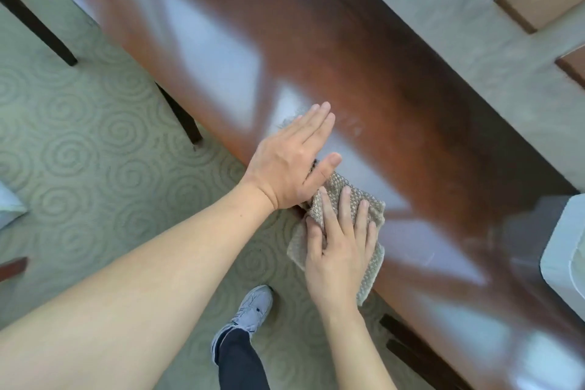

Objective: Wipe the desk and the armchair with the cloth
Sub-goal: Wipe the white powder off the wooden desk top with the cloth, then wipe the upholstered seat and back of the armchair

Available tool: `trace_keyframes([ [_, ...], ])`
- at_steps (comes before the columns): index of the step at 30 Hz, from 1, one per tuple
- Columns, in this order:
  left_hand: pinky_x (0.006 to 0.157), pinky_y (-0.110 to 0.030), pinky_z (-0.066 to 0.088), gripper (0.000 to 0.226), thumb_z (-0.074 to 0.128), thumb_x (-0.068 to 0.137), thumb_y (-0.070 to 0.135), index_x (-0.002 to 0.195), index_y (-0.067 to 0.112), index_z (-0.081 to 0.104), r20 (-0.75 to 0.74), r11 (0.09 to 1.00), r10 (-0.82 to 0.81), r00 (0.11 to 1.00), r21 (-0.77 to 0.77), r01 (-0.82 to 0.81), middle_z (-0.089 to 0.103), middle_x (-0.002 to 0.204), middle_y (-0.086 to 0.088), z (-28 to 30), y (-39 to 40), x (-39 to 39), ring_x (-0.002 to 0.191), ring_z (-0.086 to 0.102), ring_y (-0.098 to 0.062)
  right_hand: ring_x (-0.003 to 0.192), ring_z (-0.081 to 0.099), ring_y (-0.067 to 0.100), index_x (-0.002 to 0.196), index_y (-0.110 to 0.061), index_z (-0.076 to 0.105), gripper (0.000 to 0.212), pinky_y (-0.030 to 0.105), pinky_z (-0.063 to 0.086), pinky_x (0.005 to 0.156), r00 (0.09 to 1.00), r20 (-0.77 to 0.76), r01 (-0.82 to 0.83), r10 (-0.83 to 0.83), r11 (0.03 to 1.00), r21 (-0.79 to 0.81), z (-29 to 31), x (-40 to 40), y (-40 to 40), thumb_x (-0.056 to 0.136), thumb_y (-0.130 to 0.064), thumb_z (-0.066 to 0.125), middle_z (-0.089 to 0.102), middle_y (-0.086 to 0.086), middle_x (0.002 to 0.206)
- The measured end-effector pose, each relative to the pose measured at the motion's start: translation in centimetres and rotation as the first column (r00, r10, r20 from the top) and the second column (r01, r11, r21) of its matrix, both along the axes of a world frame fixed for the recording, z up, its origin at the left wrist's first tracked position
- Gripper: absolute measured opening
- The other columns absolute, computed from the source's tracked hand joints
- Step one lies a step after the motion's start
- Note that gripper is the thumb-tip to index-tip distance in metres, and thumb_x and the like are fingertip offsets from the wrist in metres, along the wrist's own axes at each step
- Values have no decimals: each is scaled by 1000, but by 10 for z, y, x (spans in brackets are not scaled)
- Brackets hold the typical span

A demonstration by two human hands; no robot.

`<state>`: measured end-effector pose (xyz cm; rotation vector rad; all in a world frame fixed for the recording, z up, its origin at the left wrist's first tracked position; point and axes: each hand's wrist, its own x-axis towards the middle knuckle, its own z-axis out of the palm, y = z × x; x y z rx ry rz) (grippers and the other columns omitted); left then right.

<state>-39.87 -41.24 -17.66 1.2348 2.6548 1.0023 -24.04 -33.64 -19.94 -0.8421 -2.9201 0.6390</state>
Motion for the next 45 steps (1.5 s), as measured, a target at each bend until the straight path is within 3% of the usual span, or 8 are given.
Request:
trace_keyframes([
  [6,119,-48,34,69,21,107,45,146,-8,42,121,977,207,971,30,-212,37,157,-21,-5,-132,81,148,34,-31,145,23,2,129,-51,51,31,29,16,119,988,-87,67,-124,871,-486,33,15,-63,100,-41,43,31,-37,144],
  [10,118,-51,35,73,15,107,49,148,-6,40,147,950,312,938,-69,-305,35,158,-19,5,-233,131,149,33,-31,116,65,11,107,-43,72,23,36,48,100,977,13,94,-213,377,-921,60,32,-138,96,-48,52,72,-9,119],
  [15,122,-50,26,79,15,104,56,151,-4,34,223,856,517,827,-104,-507,28,161,-19,34,-352,194,152,24,-30,119,65,27,122,-18,70,42,44,54,98,977,202,196,-72,-86,-977,87,52,-258,96,-46,52,69,12,126],
  [24,117,-10,19,72,27,98,57,157,16,29,482,369,812,328,10,-929,36,160,-4,74,-528,361,147,33,-10,118,60,32,126,-13,68,51,51,42,104,875,198,327,442,-237,-915,118,125,-439,92,-50,57,63,16,133],
  [27,117,-11,22,71,44,96,57,158,29,22,537,329,778,324,91,-940,28,160,12,97,-561,408,145,26,9,117,56,39,131,-11,63,58,59,33,103,781,190,365,595,-188,-912,130,157,-470,87,-48,64,58,20,135],
  [32,88,-23,53,26,70,91,25,116,16,73,326,196,919,223,113,-974,70,112,9,133,-594,464,99,64,2,93,63,37,124,-8,66,51,45,44,75,713,175,358,679,-138,-923,159,199,-509,87,-43,61,68,20,116],
  [39,67,-1,37,14,53,97,27,99,17,64,205,-121,975,-87,156,-980,59,79,19,182,-608,506,76,57,15,107,64,34,120,-9,71,59,46,50,91,605,178,392,776,-96,-915,175,211,-540,80,-53,71,68,16,121],
  [45,78,-40,53,27,48,94,38,102,14,60,568,-229,818,-84,190,-955,63,81,1,221,-608,517,79,63,-14,84,50,38,114,-13,73,58,51,30,72,489,63,339,870,-123,-933,192,200,-544,88,-63,61,72,18,104],
])
